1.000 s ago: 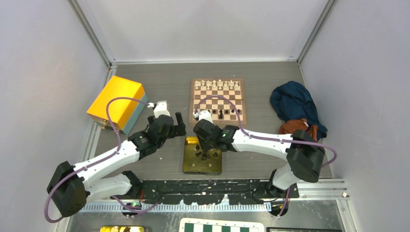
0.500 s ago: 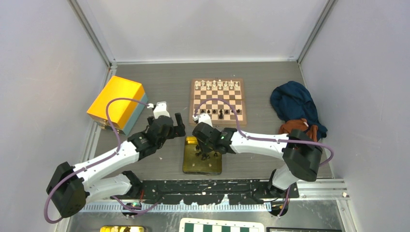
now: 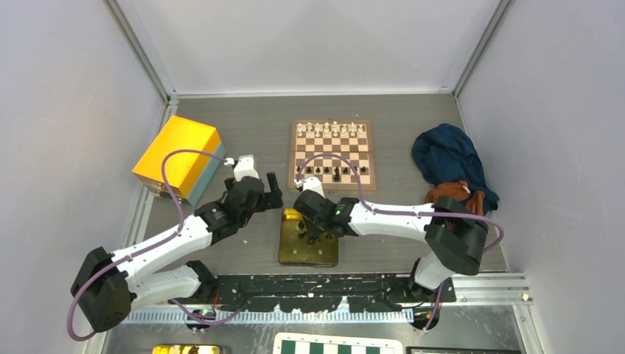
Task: Set up the chess pieces on the board
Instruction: Pick up the chess piece from the storage box.
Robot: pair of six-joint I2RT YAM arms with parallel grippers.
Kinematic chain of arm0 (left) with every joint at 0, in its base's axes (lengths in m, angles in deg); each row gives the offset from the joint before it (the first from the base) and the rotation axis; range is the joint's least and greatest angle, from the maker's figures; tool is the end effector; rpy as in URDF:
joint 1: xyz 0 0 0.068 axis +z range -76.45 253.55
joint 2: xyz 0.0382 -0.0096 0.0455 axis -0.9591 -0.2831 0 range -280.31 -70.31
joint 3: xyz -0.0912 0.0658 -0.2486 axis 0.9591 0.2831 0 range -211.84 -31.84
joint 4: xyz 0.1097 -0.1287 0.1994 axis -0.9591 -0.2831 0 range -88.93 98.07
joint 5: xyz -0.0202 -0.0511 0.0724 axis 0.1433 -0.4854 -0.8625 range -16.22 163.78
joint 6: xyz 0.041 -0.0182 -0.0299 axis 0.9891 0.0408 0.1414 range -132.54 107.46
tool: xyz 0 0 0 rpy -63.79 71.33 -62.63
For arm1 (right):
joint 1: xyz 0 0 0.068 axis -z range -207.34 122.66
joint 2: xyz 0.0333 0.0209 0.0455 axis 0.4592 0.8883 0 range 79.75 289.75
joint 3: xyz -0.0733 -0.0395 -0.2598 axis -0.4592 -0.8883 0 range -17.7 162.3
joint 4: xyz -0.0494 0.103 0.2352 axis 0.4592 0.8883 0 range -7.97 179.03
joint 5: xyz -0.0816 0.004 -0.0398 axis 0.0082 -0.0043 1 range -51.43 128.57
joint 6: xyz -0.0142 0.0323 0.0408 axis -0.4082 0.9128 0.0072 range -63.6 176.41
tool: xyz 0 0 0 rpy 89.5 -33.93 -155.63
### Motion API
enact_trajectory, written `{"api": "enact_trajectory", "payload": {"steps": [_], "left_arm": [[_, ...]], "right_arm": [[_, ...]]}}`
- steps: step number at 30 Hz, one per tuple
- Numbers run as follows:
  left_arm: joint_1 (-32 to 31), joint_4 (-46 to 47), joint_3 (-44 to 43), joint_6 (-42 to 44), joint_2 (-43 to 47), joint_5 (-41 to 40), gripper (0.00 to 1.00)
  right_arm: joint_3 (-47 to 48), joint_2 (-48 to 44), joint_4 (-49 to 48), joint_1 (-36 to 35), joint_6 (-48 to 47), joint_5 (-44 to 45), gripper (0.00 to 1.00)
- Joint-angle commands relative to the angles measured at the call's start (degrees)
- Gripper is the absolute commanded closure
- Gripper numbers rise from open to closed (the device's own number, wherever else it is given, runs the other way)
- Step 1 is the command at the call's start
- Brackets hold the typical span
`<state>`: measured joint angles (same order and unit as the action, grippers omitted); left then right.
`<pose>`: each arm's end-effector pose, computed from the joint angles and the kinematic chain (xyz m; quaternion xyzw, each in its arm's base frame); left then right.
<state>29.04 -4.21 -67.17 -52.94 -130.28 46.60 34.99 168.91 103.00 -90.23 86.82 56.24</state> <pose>0.1683 -0.1427 0.2310 -0.0738 0.8728 -0.1381 0.4624 0.1494 0.2681 0.1891 -0.2239 0.9227 0.1002 0.2973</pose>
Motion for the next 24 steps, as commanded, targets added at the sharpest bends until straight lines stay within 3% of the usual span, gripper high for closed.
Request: {"api": "enact_trajectory", "payload": {"steps": [1, 9, 14, 24], "left_arm": [[-0.15, 2.67, 0.17, -0.91, 1.52, -0.96, 0.0], [-0.2, 2.64, 0.09, -0.91, 1.21, -1.0, 0.0], [-0.15, 2.43, 0.04, -0.91, 1.56, -1.08, 0.0], [-0.19, 2.04, -0.17, -0.74, 1.77, -1.3, 0.0]], "right_arm": [[0.31, 0.15, -2.85, -0.29, 1.05, 0.16, 0.66], [0.48, 0.4, -2.78, -0.26, 0.96, 0.24, 0.81], [1.05, -1.04, -1.37, -0.21, 0.57, 0.99, 0.98], [3.6, -4.74, 2.58, -0.35, -0.83, 2.43, 0.99]]}}
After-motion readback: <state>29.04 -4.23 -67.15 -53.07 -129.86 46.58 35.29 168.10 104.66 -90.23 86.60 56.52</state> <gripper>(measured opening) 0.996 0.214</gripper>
